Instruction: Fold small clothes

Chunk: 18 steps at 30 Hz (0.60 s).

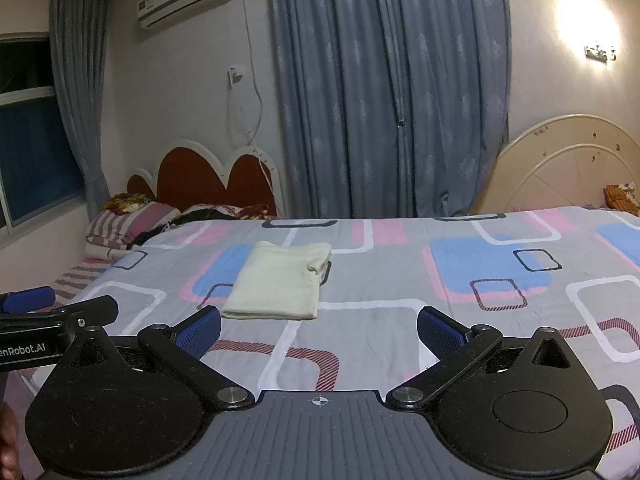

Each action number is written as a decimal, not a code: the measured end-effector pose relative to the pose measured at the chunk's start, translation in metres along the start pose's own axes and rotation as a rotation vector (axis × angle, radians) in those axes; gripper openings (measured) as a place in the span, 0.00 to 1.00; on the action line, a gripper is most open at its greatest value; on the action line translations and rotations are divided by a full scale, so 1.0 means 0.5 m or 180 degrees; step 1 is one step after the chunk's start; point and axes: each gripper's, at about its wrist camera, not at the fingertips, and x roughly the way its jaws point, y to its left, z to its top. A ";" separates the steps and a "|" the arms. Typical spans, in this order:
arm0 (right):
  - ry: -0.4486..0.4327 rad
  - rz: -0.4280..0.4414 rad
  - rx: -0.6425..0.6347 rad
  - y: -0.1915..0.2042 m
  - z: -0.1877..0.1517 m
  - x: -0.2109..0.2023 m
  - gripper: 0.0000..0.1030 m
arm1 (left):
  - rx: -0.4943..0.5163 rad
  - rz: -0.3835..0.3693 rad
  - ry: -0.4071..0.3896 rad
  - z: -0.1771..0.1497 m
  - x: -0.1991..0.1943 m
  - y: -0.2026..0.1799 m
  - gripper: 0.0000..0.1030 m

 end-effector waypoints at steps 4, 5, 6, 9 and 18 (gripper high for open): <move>0.0004 0.0004 -0.0006 0.000 -0.001 0.002 1.00 | 0.0005 0.0006 0.0000 0.001 0.000 0.001 1.00; 0.0008 0.0007 -0.0002 0.001 -0.001 0.002 1.00 | 0.0008 0.0008 -0.0001 0.002 0.001 0.000 1.00; 0.0013 0.0006 -0.0004 0.001 0.000 0.003 1.00 | 0.0008 0.0008 -0.0001 0.002 0.001 0.000 1.00; 0.0013 0.0006 -0.0006 -0.002 0.002 0.003 1.00 | 0.0023 0.0013 -0.0003 0.003 0.001 -0.002 1.00; 0.0011 0.0005 0.0001 -0.004 0.003 0.002 1.00 | 0.0073 0.0007 -0.0015 0.007 0.002 -0.006 1.00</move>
